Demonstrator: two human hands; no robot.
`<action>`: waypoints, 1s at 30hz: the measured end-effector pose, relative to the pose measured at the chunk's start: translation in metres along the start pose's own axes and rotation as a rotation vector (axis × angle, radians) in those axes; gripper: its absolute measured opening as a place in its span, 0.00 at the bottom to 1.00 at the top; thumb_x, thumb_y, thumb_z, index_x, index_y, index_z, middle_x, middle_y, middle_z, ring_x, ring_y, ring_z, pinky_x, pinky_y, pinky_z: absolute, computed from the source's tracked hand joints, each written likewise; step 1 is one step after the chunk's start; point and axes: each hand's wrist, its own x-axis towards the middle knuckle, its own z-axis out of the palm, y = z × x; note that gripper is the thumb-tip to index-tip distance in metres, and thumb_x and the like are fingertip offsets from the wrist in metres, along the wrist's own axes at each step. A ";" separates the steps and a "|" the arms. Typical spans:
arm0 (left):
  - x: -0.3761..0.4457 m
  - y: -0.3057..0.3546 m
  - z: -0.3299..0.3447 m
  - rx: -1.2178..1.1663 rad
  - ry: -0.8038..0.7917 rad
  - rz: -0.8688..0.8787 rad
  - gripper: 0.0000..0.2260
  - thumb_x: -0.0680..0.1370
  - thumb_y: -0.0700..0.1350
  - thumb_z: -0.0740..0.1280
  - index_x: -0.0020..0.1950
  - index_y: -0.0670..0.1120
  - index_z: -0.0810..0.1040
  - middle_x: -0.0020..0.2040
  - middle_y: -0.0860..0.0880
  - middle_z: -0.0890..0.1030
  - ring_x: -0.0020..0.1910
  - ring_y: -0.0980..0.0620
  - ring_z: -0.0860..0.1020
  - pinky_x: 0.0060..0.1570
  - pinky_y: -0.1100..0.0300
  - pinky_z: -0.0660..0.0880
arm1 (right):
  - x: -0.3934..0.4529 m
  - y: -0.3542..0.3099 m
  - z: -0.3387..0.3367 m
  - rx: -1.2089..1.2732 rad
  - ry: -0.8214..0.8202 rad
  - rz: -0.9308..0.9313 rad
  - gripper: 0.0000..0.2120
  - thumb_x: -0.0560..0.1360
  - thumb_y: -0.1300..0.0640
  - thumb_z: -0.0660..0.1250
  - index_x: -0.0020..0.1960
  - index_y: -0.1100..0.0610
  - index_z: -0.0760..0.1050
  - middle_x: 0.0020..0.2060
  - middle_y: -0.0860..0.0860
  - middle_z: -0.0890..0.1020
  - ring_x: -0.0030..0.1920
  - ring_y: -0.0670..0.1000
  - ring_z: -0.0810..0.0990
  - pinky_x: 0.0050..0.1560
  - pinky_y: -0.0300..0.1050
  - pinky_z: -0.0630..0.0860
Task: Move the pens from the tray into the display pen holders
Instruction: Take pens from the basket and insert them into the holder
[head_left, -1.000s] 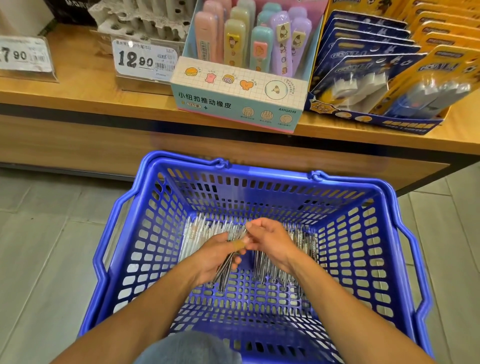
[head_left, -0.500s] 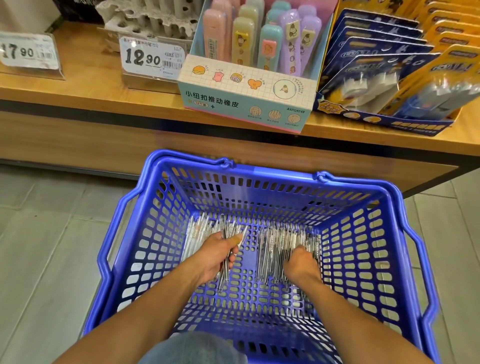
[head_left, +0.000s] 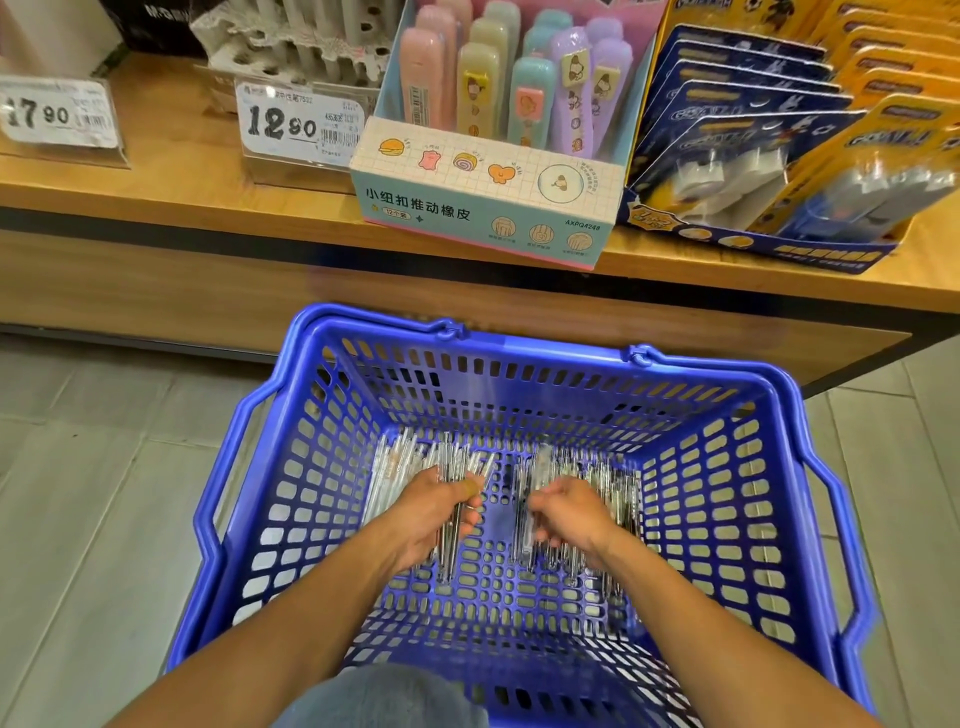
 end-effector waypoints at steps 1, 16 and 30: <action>0.000 0.000 0.000 0.003 0.000 -0.003 0.30 0.76 0.43 0.73 0.74 0.36 0.64 0.41 0.44 0.81 0.35 0.50 0.78 0.37 0.57 0.77 | -0.005 -0.009 0.006 0.034 -0.082 -0.051 0.03 0.77 0.62 0.67 0.46 0.62 0.75 0.33 0.53 0.82 0.29 0.48 0.79 0.31 0.39 0.76; 0.005 -0.002 0.001 -0.025 0.059 0.012 0.24 0.78 0.40 0.69 0.72 0.36 0.65 0.44 0.43 0.79 0.40 0.48 0.79 0.43 0.51 0.80 | -0.022 -0.027 0.028 -0.009 -0.340 -0.200 0.10 0.72 0.54 0.74 0.49 0.57 0.78 0.40 0.53 0.85 0.35 0.47 0.82 0.36 0.38 0.79; 0.003 -0.001 0.000 -0.048 0.062 0.002 0.18 0.78 0.37 0.69 0.66 0.36 0.70 0.36 0.46 0.76 0.30 0.52 0.74 0.30 0.59 0.73 | 0.008 0.033 0.013 -0.631 0.318 0.035 0.27 0.77 0.63 0.66 0.73 0.62 0.59 0.34 0.49 0.76 0.30 0.45 0.75 0.19 0.34 0.64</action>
